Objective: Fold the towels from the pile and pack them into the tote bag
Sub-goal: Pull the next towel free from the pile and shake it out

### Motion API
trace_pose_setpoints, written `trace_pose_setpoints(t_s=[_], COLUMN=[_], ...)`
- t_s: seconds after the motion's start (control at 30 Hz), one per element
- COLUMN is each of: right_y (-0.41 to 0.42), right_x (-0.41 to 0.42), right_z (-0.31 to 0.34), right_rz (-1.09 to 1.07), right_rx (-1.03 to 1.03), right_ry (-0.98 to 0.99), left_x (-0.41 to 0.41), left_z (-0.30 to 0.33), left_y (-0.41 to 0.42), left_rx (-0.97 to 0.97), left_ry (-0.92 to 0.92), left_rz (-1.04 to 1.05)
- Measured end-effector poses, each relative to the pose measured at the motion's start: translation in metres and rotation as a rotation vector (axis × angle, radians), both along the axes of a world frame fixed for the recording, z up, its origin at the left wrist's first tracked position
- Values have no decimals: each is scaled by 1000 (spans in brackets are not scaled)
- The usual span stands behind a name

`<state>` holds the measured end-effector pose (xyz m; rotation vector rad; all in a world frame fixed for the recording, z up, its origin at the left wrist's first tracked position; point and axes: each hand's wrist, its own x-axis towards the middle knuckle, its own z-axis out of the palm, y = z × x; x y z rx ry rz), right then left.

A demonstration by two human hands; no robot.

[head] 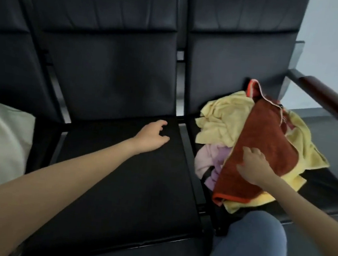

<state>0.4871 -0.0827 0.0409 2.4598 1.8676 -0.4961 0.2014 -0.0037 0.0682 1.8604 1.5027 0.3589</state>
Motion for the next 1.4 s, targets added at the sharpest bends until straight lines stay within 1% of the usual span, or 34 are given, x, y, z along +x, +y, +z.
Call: trace_pose_setpoints(t_s=[0.07,0.13,0.27,0.33,0.4,0.5,0.53,0.57,0.6,0.63,0.7,0.77,0.83,0.87,0.93,1.0,1.1,1.2,1.27,1.4], right_y=[-10,-17,-27,-28,-29,-30,-31,-32,-33,-35,-40,-45,-47,-47,-45,-41,-35,-36,-43,-60], right_x=[29,49,63,65,68,70,70,71,70,69,65,60,54,52,49,47,44,22,-7,-74], right_z=[-11,-22,-38,-43,-47,-51,-51,-52,-52,-51,-50,-48,-46,-45,-40,-30,-19,-11,-3,8], right_rz=[-75,-100,-57,-22,10,59,75,91,99,114,150,167,180,188,193,160,161,232,242,246], right_rx=[-44,-73,-72,-52,-18,34,36,34,27,19,9,21,126,215,406,531,563,579,613,654], right_ry=[50,102,156,166,182,200,201,199,196,190,152,101,91,98,84,61,53,189,314,540], left_x=[38,72,118,133,142,149,149,150,151,152,152,149,139,132,114,94,61,25,-4,-69], left_z=[-12,-28,-67,-86,-101,-118,-122,-125,-126,-124,-109,-83,-53,-40,-17,0,13,19,20,16], left_y=[-5,-12,-35,-46,-55,-64,-65,-66,-66,-66,-64,-64,-70,-74,-81,-83,-82,-86,-91,-108], left_rx=[-21,-67,-173,-184,-116,80,151,193,205,183,83,-3,-85,-105,-97,-64,-74,-59,6,164], left_ry=[-9,-23,-31,-27,52,303,344,336,276,180,-57,-300,-488,-541,-592,-641,-782,-842,-821,-662], left_rz=[-81,-143,-226,-299,-403,-547,-567,-556,-517,-433,-208,-60,-51,-73,-71,27,235,379,446,535])
